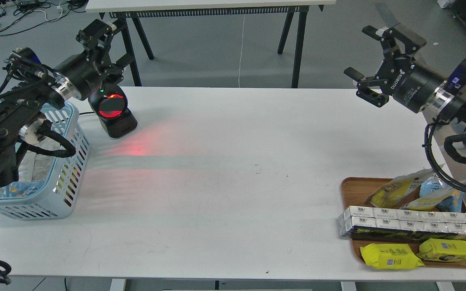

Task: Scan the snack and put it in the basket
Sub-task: 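Move the right gripper toward the wooden tray of snacks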

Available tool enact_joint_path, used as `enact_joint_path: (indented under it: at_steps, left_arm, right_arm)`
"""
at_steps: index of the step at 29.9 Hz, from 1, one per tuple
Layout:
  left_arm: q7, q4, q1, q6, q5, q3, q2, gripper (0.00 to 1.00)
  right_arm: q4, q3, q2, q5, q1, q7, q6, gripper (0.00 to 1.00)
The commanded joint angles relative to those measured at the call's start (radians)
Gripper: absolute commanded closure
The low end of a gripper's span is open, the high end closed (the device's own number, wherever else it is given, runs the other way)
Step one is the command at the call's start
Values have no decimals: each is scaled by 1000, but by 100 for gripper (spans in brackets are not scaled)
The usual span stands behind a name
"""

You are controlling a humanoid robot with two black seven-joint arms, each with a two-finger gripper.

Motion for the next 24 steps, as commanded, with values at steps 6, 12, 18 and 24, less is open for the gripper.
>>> enact_joint_path:
  at_steps: [6, 12, 18, 24]
  left_arm:
    - [0, 0, -8, 0, -36, 9, -17, 0]
    - [0, -2, -19, 0, -44, -3, -27, 0]
    - [0, -12, -53, 0, -56, -16, -78, 0]
    - [0, -11, -119, 0, -58, -13, -96, 0]
  right_arm:
    - [3, 0, -1, 0, 1, 0, 0, 1]
    - [11, -7, -13, -49, 18, 0, 0, 1]
    - [16, -14, -82, -438, 114, 0, 0, 1]
    - [38, -16, -128, -764, 197, 0, 0, 1]
